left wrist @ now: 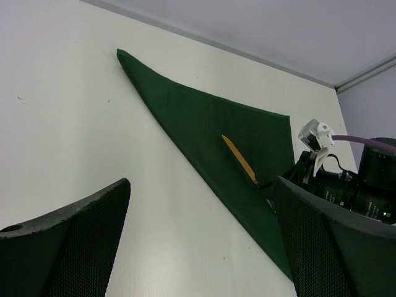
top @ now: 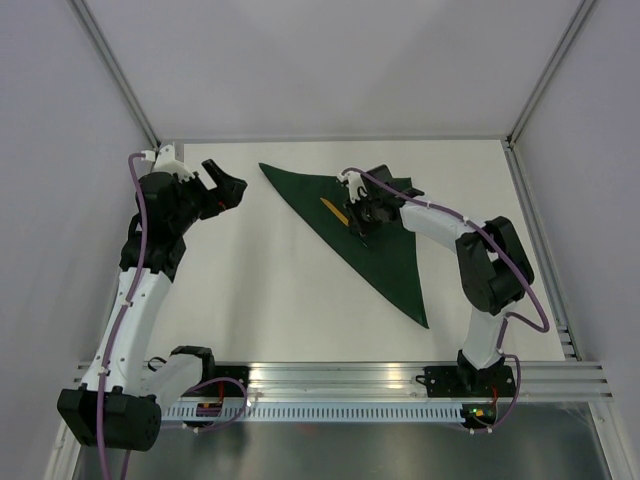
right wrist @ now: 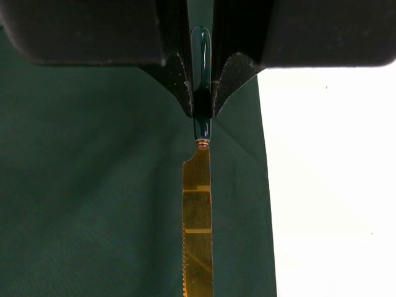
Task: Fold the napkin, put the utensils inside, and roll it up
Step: Place the knife at the center of the board, then fold the napkin at the center of the board.
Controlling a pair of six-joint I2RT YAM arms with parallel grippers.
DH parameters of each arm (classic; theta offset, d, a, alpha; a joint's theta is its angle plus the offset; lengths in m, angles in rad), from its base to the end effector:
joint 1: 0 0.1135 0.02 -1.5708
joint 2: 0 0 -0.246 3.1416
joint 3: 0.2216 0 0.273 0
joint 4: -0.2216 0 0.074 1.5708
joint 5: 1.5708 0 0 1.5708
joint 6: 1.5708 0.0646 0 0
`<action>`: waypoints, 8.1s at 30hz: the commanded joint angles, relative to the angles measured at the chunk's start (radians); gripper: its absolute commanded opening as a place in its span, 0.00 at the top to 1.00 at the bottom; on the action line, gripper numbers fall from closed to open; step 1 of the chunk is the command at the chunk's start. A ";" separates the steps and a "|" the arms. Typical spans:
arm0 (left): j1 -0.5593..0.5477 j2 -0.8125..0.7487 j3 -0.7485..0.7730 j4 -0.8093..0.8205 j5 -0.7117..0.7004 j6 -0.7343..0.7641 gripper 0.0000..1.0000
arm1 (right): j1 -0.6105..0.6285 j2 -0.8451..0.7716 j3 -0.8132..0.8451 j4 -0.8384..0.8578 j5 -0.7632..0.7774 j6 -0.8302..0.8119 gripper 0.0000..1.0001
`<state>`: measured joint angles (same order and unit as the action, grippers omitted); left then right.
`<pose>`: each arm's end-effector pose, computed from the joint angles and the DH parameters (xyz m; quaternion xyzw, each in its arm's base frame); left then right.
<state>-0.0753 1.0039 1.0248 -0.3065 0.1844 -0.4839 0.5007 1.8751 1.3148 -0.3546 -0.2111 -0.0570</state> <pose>0.2831 -0.0332 0.3478 -0.1077 0.7918 -0.2355 0.5532 0.3750 0.2206 0.1488 -0.2917 0.8957 0.1678 0.2905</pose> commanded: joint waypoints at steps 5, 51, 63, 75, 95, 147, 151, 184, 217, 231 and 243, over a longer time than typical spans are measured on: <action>0.000 0.009 0.027 0.003 -0.010 -0.030 0.00 | 0.024 0.021 -0.023 0.063 0.019 0.002 1.00; 0.000 0.002 -0.029 0.027 -0.008 -0.025 0.00 | 0.119 0.114 -0.008 0.109 0.101 0.039 1.00; 0.000 0.002 -0.034 0.026 -0.008 -0.025 0.00 | 0.118 0.122 -0.002 0.109 0.090 0.048 1.00; 0.000 0.002 -0.037 0.026 -0.008 -0.024 0.00 | 0.119 0.128 0.017 0.098 0.084 0.049 1.00; 0.002 0.007 -0.035 0.024 -0.002 -0.021 0.00 | 0.111 0.128 0.011 0.106 0.091 0.054 0.96; -0.971 0.459 -0.045 0.403 -0.316 0.384 0.11 | -0.461 -0.275 0.113 -0.124 -0.163 0.195 0.59; -1.102 0.608 0.017 0.423 -0.341 0.453 0.15 | -0.496 -0.278 0.084 -0.121 -0.172 0.192 0.59; -1.377 1.016 0.115 0.760 -0.609 0.666 0.35 | -0.562 -0.257 0.049 -0.083 -0.192 0.194 0.61; -1.402 1.124 0.176 0.828 -0.691 0.749 0.91 | -0.568 -0.264 0.032 -0.063 -0.211 0.203 0.66; -1.330 1.006 0.166 0.767 -0.600 0.596 0.98 | -0.568 -0.261 0.034 -0.064 -0.218 0.203 0.66; -1.079 0.865 0.095 0.727 -0.424 0.279 0.98 | -0.568 -0.252 0.035 -0.067 -0.220 0.203 0.66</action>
<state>-1.2118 1.9324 1.1500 0.4183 -0.3111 -0.0467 -0.0628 1.6264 1.3483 -0.4259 -0.4221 0.1196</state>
